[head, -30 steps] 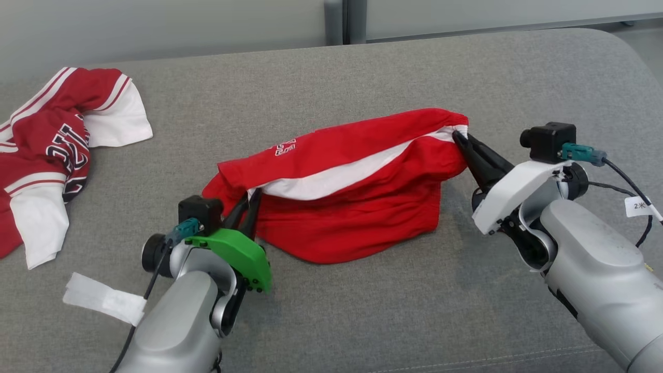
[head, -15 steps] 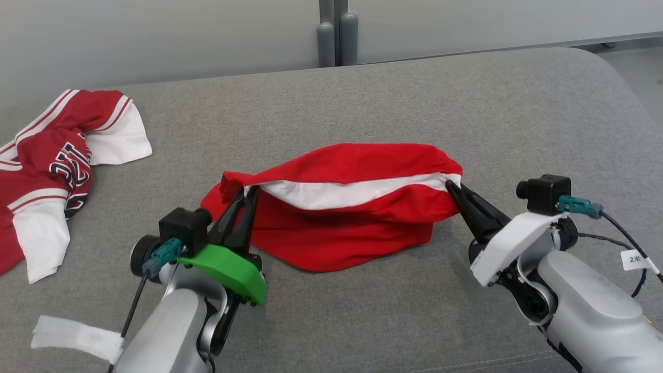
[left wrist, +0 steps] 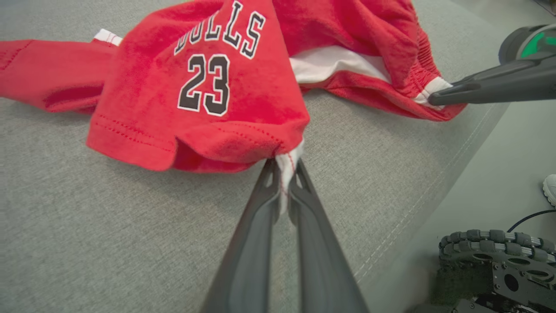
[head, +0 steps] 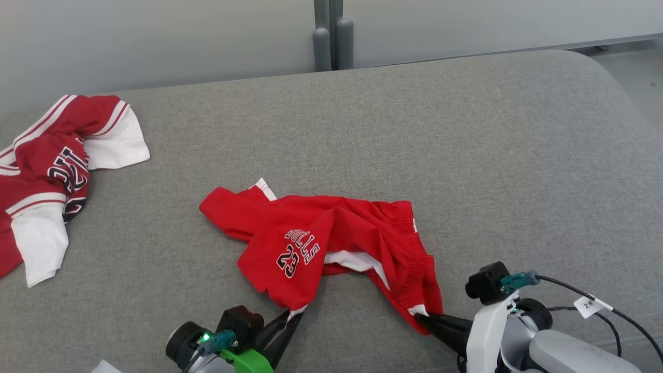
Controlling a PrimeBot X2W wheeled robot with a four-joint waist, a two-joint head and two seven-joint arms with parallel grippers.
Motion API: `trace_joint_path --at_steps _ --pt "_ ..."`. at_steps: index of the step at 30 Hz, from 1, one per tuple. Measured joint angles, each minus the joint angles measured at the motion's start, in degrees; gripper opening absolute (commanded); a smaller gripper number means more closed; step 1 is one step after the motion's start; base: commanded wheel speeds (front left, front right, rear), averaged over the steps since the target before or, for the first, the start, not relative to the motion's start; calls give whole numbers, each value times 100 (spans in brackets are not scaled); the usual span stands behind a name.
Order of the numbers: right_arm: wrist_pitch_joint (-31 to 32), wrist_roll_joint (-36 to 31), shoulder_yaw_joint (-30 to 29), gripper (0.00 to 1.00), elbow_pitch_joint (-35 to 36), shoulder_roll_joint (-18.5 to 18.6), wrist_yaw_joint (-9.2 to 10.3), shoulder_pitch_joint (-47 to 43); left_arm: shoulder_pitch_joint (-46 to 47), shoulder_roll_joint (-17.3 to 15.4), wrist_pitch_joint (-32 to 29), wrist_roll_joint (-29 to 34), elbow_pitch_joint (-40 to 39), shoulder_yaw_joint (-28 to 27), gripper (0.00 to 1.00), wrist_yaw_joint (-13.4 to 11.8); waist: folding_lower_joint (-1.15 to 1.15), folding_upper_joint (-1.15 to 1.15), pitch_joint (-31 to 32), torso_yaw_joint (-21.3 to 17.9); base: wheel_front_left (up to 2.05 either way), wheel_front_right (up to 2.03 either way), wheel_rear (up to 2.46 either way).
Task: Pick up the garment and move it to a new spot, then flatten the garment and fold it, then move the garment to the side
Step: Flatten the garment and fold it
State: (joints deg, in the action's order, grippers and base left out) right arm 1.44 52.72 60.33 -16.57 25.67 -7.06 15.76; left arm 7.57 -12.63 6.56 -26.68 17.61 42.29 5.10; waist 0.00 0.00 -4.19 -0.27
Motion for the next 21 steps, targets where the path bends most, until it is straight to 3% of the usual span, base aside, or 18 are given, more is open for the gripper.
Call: trace_joint_path --at_steps 6,11,16,18,21 --pt "520 333 124 0 456 382 0 19 -47 -271 -243 -31 -387 3 0 0 0 0 -37 50 0 0 0" --pt "584 391 -172 0 637 610 0 302 -82 -326 -477 -267 -624 -200 0 29 0 0 -69 74 0 0 0" --pt "850 213 -557 0 171 250 0 1755 554 -335 -978 -782 -302 -683 0 69 0 0 -64 37 0 0 0" --pt "787 92 -1012 0 -213 0 153 2556 1376 -370 -1066 -782 -157 -1036 0 41 0 0 -21 12 0 0 0" --pt "272 -40 -1828 0 -466 -288 592 3594 2805 -270 -1107 -751 -196 -1502 0 -97 0 0 45 15 0 0 0"
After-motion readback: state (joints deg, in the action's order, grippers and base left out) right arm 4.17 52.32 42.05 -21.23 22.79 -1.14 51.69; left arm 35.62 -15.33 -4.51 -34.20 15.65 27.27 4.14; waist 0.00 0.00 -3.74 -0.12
